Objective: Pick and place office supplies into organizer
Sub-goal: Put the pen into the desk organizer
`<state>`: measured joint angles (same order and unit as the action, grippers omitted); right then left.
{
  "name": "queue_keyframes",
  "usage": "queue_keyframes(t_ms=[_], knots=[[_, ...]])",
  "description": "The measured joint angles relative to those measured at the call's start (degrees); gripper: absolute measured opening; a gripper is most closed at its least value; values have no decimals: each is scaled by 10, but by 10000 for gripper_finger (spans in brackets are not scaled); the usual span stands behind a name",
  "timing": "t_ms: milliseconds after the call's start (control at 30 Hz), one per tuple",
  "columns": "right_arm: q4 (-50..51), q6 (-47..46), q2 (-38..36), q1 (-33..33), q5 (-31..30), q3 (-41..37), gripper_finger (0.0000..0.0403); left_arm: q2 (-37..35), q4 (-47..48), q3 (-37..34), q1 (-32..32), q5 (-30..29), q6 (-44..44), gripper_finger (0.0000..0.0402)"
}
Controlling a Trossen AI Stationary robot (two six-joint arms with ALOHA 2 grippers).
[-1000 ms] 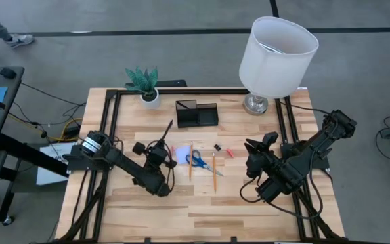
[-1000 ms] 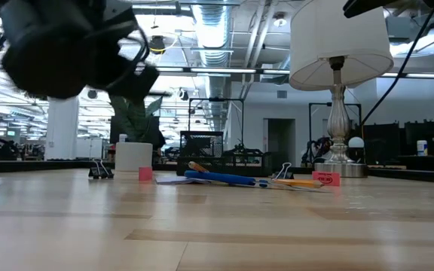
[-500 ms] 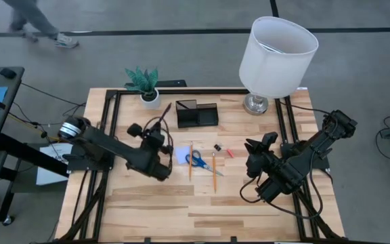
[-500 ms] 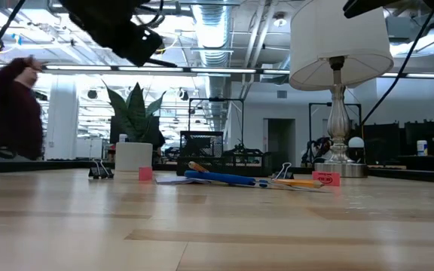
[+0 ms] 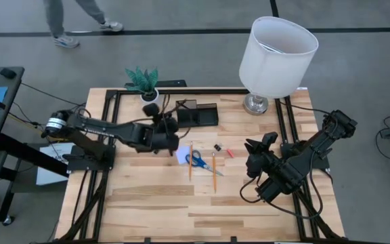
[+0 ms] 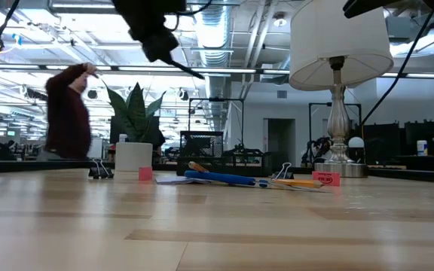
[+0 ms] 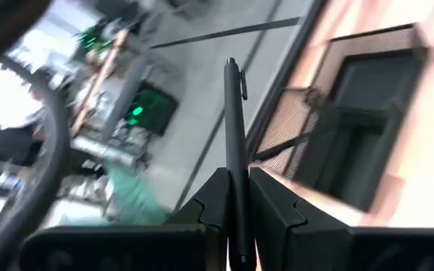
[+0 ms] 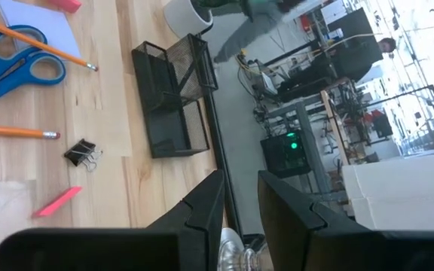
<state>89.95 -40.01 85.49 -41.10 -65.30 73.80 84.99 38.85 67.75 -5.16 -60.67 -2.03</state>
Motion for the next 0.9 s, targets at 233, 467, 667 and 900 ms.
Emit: queue_keyframes(t_ms=[233, 467, 667, 900], knots=[[0, 0, 0, 0, 14, 0, 77, 0, -52, 0, 67, 113, 139, 23], [0, 0, 0, 0, 14, 0, 77, 0, -53, 0, 120, 187, 205, 23], [0, 0, 0, 0, 22, 0, 77, 0, -66, 0, 162, 236, 255, 23], [-2, 0, 0, 0, 48, 0, 77, 1, -67, 0, 201, 285, 307, 23]])
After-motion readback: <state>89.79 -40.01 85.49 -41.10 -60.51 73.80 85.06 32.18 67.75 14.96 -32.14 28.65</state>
